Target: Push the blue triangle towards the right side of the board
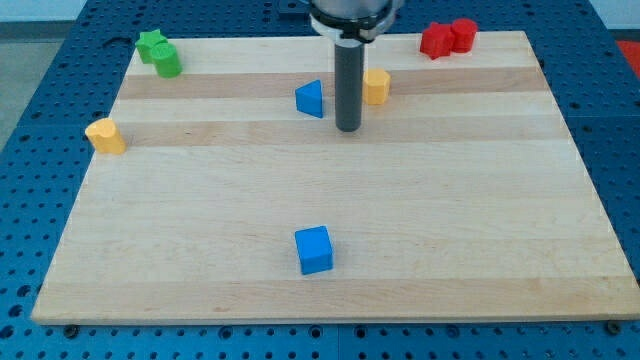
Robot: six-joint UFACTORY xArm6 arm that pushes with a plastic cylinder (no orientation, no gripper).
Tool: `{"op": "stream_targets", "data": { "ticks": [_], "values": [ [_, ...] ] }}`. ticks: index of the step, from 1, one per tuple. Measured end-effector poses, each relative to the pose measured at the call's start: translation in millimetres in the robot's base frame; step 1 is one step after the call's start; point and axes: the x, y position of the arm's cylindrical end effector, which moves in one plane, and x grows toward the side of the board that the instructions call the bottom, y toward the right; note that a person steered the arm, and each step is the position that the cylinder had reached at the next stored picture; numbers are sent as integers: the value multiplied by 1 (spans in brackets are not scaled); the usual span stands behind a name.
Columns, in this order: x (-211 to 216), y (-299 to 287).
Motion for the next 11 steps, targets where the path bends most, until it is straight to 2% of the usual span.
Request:
{"op": "stream_targets", "data": {
  "ticks": [1, 3, 4, 5, 7, 8, 9, 11],
  "values": [
    [0, -36],
    [-9, -150],
    [-42, -158],
    [-44, -130],
    [-44, -18],
    [-44, 1],
    [-49, -5],
    [-14, 66]
  ]
}}
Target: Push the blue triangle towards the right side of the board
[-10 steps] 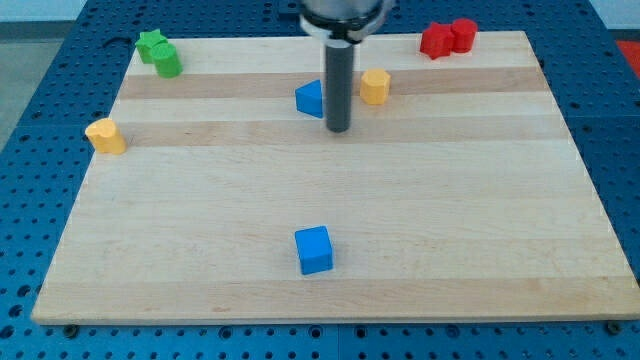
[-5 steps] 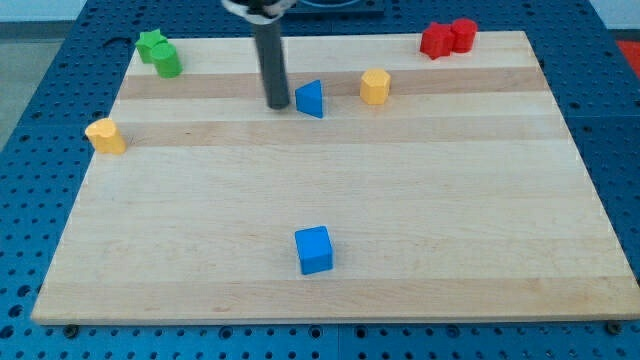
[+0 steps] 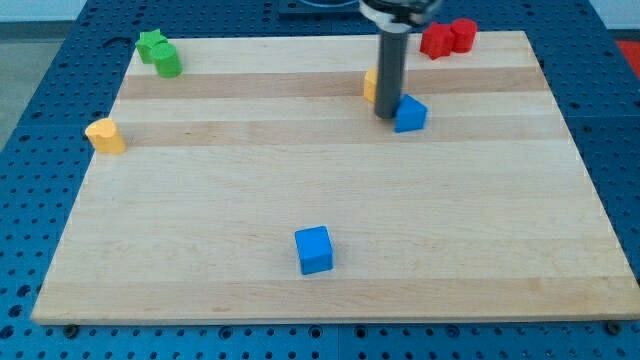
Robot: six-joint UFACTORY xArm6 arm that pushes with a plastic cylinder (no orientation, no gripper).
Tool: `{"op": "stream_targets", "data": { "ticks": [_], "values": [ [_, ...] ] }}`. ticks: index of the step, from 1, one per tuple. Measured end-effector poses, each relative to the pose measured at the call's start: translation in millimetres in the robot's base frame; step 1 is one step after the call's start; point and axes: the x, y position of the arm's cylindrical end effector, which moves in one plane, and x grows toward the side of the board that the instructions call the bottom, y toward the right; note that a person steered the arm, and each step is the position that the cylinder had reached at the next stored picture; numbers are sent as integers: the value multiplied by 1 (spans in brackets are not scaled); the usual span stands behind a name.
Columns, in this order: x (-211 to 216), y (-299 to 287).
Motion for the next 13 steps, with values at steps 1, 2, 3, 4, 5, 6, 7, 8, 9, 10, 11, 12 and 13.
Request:
{"op": "stream_targets", "data": {
  "ticks": [1, 2, 3, 4, 5, 6, 7, 8, 9, 10, 11, 12, 13],
  "values": [
    [2, 49],
    [2, 67],
    [2, 43],
    [2, -10],
    [22, -17],
    [52, -3],
    [56, 22],
    [56, 50],
    [56, 68],
    [53, 75],
    [51, 75],
    [77, 78],
    [128, 89]
  ]
}}
